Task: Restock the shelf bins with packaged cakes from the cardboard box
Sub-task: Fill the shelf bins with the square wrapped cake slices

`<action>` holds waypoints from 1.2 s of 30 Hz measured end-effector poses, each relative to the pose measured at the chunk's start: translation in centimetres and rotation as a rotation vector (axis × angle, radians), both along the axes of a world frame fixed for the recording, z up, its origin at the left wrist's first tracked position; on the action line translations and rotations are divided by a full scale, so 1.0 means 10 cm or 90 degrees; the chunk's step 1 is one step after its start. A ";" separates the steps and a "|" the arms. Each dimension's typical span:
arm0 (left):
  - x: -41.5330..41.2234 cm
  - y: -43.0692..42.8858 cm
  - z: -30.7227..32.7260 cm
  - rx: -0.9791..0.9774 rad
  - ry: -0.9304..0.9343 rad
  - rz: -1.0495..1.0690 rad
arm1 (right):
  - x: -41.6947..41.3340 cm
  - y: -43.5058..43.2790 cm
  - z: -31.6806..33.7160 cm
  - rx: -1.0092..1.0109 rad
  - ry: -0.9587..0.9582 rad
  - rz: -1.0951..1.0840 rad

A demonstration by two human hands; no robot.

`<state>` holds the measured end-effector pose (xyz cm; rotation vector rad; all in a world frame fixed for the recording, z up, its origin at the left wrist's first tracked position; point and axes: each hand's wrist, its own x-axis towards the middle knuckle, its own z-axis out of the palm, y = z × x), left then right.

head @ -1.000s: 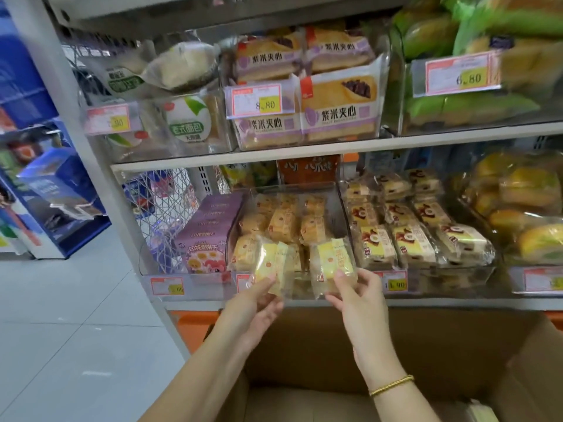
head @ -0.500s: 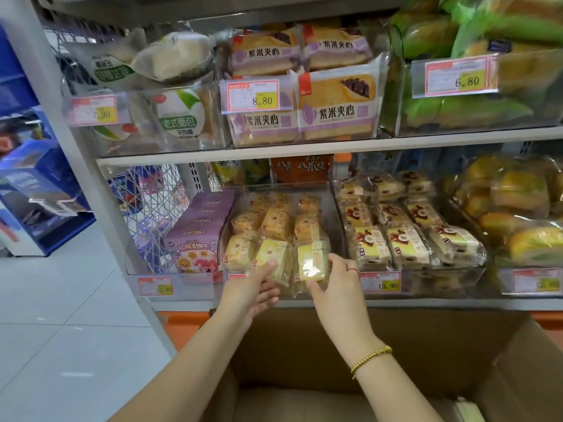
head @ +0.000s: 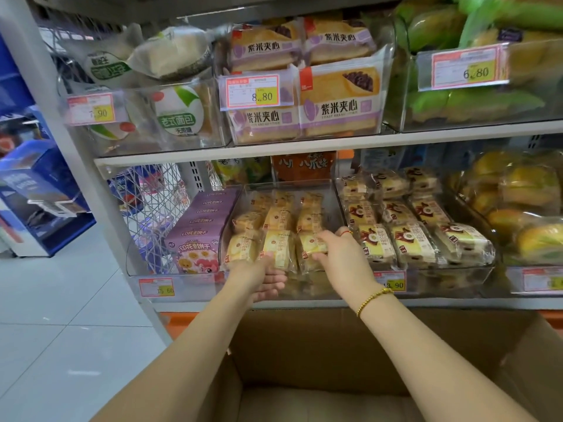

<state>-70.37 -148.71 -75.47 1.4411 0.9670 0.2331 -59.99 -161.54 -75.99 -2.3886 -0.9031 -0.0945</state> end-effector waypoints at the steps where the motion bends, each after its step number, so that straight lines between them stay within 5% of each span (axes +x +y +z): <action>1: 0.02 0.00 0.00 0.003 -0.007 0.009 | 0.01 0.01 0.00 0.000 -0.014 0.002; 17: 0.11 -0.11 -0.10 -0.030 -0.053 0.028 | 0.00 -0.02 -0.08 -0.079 -0.155 0.062; 24: -0.22 -0.24 -0.39 0.043 -0.020 -0.094 | -0.31 -0.45 -0.39 0.032 -0.260 0.161; 29: -0.70 -0.27 -1.21 0.064 0.267 -0.330 | -0.52 -0.70 -1.17 -0.176 -0.057 0.264; 36: -1.12 -0.30 -2.40 0.064 0.684 -0.612 | -0.51 -1.09 -2.68 -0.493 0.323 0.229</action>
